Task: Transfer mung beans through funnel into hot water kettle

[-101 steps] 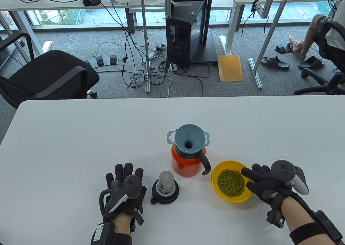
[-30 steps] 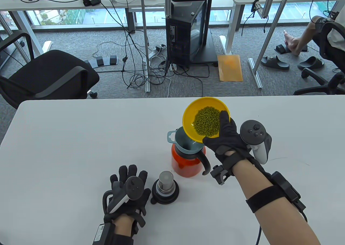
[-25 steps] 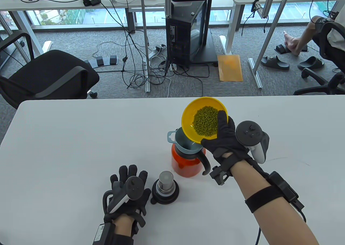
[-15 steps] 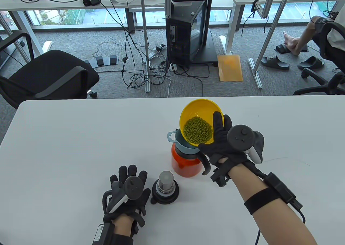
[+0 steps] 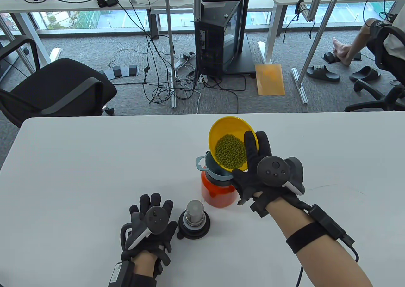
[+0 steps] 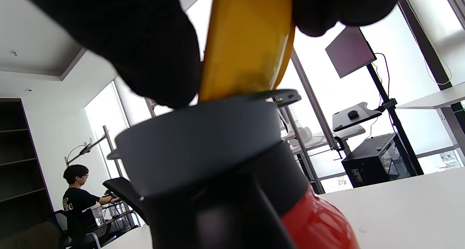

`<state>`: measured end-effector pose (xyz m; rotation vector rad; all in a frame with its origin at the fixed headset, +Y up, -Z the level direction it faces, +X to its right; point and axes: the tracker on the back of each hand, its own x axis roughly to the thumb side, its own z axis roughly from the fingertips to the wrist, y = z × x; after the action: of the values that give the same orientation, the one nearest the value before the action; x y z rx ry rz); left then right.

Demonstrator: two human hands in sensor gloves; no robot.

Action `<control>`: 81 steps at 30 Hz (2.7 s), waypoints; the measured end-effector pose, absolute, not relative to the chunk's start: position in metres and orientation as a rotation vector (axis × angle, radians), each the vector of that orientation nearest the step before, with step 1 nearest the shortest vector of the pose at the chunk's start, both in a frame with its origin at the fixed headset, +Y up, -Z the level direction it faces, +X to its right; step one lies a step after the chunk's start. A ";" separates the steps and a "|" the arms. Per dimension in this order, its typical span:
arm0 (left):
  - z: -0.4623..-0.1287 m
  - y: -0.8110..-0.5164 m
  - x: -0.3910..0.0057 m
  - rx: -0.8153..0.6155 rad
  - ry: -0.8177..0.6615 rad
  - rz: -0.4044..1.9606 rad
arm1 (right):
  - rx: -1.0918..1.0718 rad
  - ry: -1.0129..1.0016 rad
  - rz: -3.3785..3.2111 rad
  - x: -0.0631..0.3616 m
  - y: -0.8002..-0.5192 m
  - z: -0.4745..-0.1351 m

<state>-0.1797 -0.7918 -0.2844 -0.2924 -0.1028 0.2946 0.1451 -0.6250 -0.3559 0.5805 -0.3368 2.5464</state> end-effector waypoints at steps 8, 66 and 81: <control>-0.284 -0.792 -0.180 -0.294 -0.102 0.298 | 0.634 -0.400 2.608 0.141 -0.623 -0.354; -0.285 -0.792 -0.180 -0.303 -0.102 0.317 | -0.131 -0.054 2.240 0.279 -0.726 -0.350; -0.285 -0.792 -0.180 -0.306 -0.105 0.315 | -0.201 0.208 2.268 0.280 -0.781 -0.340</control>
<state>-0.1796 -0.7920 -0.2849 -0.3062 -0.1053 0.3151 0.2803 -0.7811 -0.3401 -0.2010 0.2079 2.2683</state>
